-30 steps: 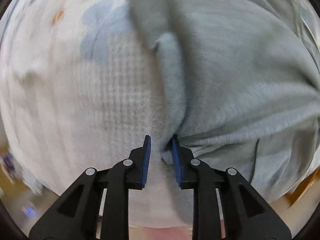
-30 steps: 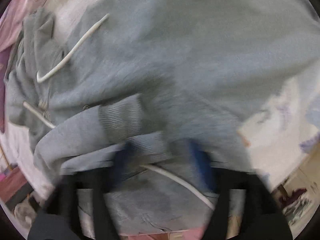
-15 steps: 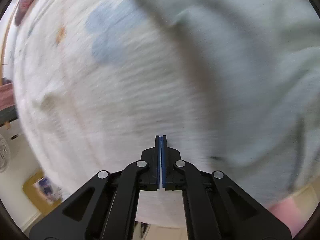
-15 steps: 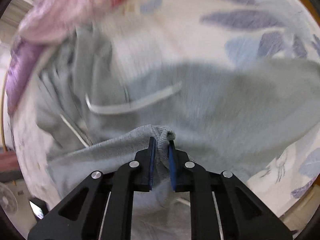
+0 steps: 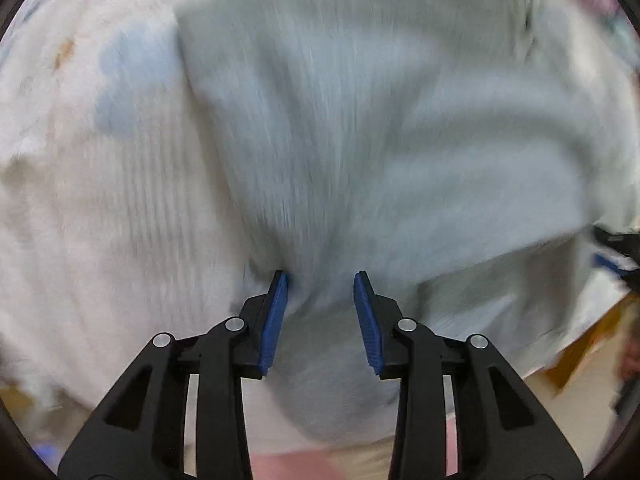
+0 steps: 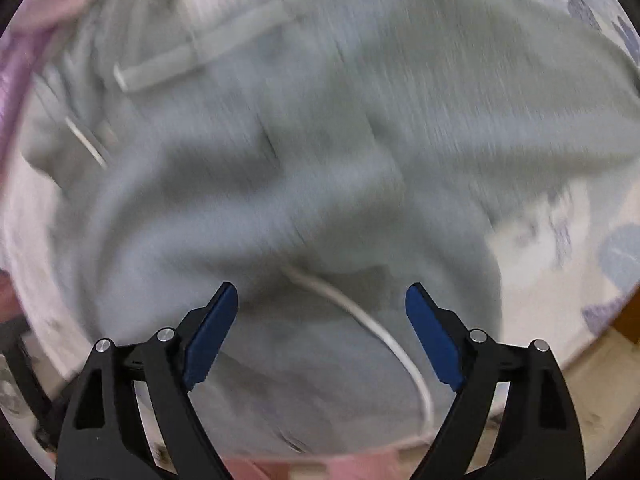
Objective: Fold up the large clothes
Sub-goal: 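Open both grippers to release the folded sleeve, then grasp the hoodie's ribbed hem with both grippers and lift it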
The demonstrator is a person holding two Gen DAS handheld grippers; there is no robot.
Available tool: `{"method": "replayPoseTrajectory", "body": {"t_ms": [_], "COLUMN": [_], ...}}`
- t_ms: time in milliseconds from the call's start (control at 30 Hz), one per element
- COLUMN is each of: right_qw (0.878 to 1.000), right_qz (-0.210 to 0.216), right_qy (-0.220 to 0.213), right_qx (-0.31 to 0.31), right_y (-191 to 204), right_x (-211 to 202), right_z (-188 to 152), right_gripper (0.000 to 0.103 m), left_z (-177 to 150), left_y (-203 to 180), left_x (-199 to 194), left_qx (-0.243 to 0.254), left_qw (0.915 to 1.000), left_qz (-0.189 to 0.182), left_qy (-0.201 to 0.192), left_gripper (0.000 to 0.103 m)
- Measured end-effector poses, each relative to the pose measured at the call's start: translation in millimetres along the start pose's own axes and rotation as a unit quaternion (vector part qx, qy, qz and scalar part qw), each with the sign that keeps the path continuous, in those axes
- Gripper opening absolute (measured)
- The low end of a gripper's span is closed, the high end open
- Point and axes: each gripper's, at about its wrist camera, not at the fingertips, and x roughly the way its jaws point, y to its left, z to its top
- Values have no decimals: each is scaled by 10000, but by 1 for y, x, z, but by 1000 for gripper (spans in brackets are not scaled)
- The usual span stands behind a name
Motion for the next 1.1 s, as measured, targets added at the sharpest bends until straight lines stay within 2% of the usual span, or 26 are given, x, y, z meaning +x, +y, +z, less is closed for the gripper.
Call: {"method": "replayPoseTrajectory", "body": {"t_ms": [33, 67, 100, 133, 200, 233, 267, 333, 367, 400, 433, 500, 533, 567, 667, 733, 767, 800, 833, 867, 900, 933, 967, 1000, 1033, 1100], "right_qw": [9999, 9996, 9991, 9981, 9936, 9919, 9903, 9821, 9792, 9779, 9771, 9723, 9711, 9697, 9557, 9551, 9584, 9646, 9693, 9727, 9749, 9778, 9810, 9828, 9851, 9856], "right_qz": [13, -1, -19, -46, -30, 144, 411, 785, 898, 990, 1010, 1238, 1184, 1124, 1515, 1536, 1524, 1460, 1395, 1328, 1255, 1136, 1014, 938, 855, 726], "right_qy": [36, 57, 170, 361, 874, 1079, 1247, 1696, 1760, 1706, 1662, 1554, 1450, 1369, 999, 815, 663, 486, 423, 424, 446, 485, 497, 495, 524, 633], "right_qx": [-143, -258, -378, -497, -718, -657, -447, 245, 454, 699, 863, 1232, 1478, 1681, 2316, 2401, 2323, 2141, 1981, 1856, 1782, 1691, 1575, 1509, 1398, 1389], "right_y": [-2, -5, -8, -10, -12, -15, -20, -42, -59, -65, -60, -61, -67, -72, -85, -87, -89, -86, -76, -74, -72, -69, -66, -62, -53, -56], "right_x": [-3, -8, -11, -11, -4, 2, 10, 34, 44, 53, 60, 74, 79, 83, 87, 82, 74, 65, 60, 57, 54, 52, 49, 50, 50, 50], "right_z": [-13, -26, -41, -57, -89, -102, -113, -137, -140, -148, -146, -151, -152, -153, -157, -158, -164, -165, -164, -162, -162, -161, -162, -162, -172, -181], "right_gripper": [83, 84, 87, 87, 87, 87, 87, 85, 79, 76, 76, 76, 76, 76, 75, 65, 47, 21, 10, 7, 6, 6, 6, 6, 6, 6], "left_z": [-10, -21, -28, -44, -73, -88, -98, -117, -124, -130, -134, -144, -146, -147, -150, -150, -152, -149, -147, -147, -146, -144, -132, -106, -102, -95], "left_y": [-10, -14, -16, -19, -22, -26, -26, -26, -26, -25, -27, -24, -22, -21, -16, -21, -22, -22, -30, -35, -36, -37, -37, -35, -48, -61], "left_x": [-2, -5, -3, -3, -6, -4, 3, 24, 32, 37, 43, 53, 59, 64, 79, 80, 80, 76, 69, 62, 62, 53, 62, 61, 54, 33], "left_qx": [113, 102, 27, -84, -239, -344, -533, -1140, -1424, -1662, -1947, -2446, -2784, -2989, -3489, -3519, -3471, -3390, -3189, -2942, -2801, -2576, -2305, -2113, -1801, -1411], "left_qw": [9999, 9999, 9999, 9992, 9979, 9958, 9920, 9776, 9703, 9633, 9528, 9339, 9257, 9224, 9040, 9109, 9141, 9182, 9263, 9367, 9428, 9529, 9630, 9694, 9784, 9867], "left_qz": [89, 30, -95, -225, -387, -598, -792, -1228, -1445, -1678, -1988, -2370, -2369, -2268, -2345, -2014, -1967, -1948, -1939, -1832, -1737, -1489, -1250, -1090, -819, -470], "left_qy": [-64, -73, 70, 312, 456, 597, 832, 1277, 1314, 1273, 1218, 1084, 968, 914, 779, 766, 729, 642, 510, 500, 506, 593, 616, 614, 604, 660], "left_gripper": [35, 39, 54, 63, 65, 74, 75, 75, 75, 75, 75, 75, 75, 75, 74, 46, 38, 16, 10, 10, 9, 9, 9, 8, 8, 8]}}
